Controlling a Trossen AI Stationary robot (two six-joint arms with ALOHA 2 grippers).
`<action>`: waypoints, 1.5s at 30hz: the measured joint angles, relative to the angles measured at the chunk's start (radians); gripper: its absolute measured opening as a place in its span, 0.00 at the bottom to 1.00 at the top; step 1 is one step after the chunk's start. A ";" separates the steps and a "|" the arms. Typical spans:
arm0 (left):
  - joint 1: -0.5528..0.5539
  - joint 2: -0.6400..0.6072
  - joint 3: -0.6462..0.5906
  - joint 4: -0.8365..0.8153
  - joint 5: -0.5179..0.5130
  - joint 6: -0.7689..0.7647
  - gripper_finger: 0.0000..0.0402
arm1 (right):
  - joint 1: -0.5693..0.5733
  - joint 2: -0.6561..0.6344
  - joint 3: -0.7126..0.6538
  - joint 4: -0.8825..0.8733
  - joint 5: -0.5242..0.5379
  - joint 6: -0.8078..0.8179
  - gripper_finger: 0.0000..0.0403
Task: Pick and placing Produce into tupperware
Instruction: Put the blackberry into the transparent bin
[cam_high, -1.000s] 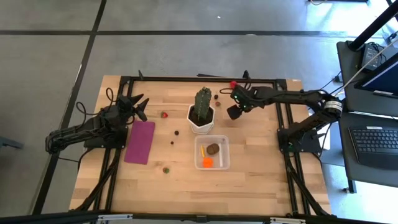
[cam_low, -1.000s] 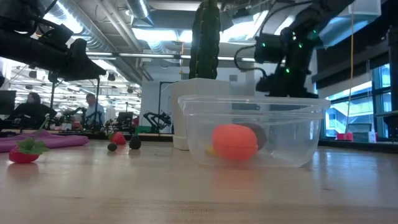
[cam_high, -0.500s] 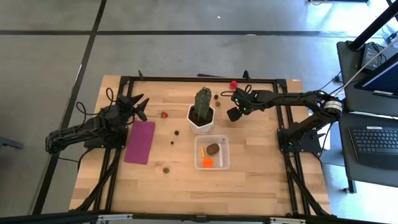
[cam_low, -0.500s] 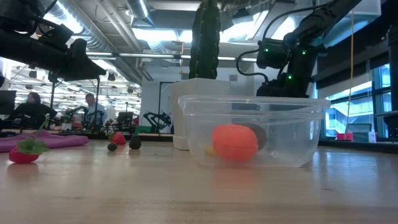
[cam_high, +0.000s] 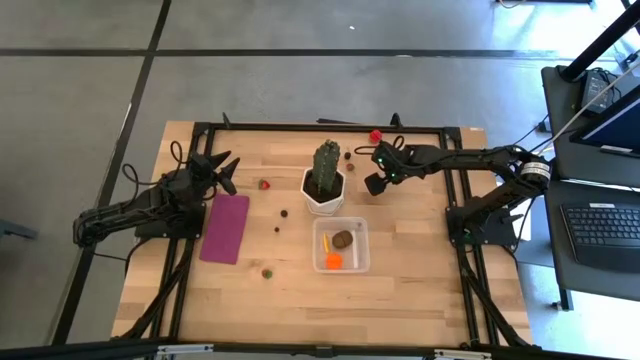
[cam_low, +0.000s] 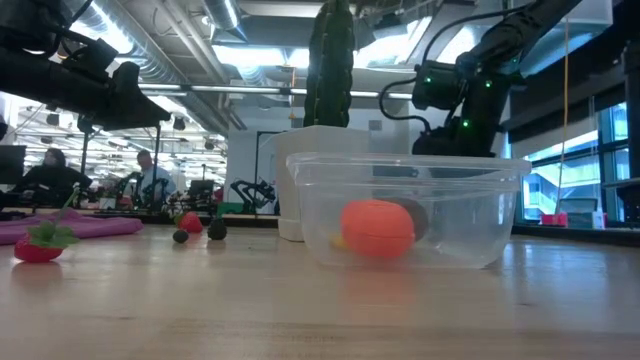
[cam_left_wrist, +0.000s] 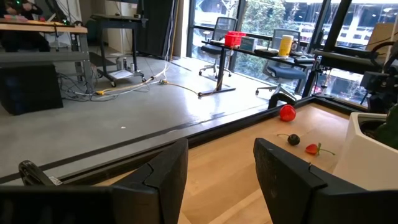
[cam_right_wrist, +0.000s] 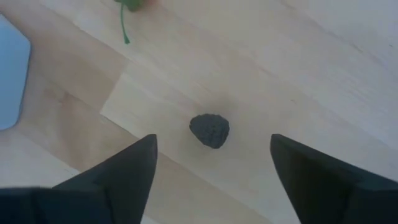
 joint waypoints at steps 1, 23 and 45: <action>0.000 0.000 0.000 0.000 0.000 0.000 0.44 | 0.000 0.000 0.000 0.002 0.000 0.000 0.80; 0.000 0.000 0.000 0.000 0.000 0.000 0.44 | 0.008 0.123 -0.001 0.070 0.006 0.114 0.82; 0.000 0.000 0.000 0.000 0.000 0.007 0.44 | 0.008 0.171 0.001 0.075 0.008 0.127 0.49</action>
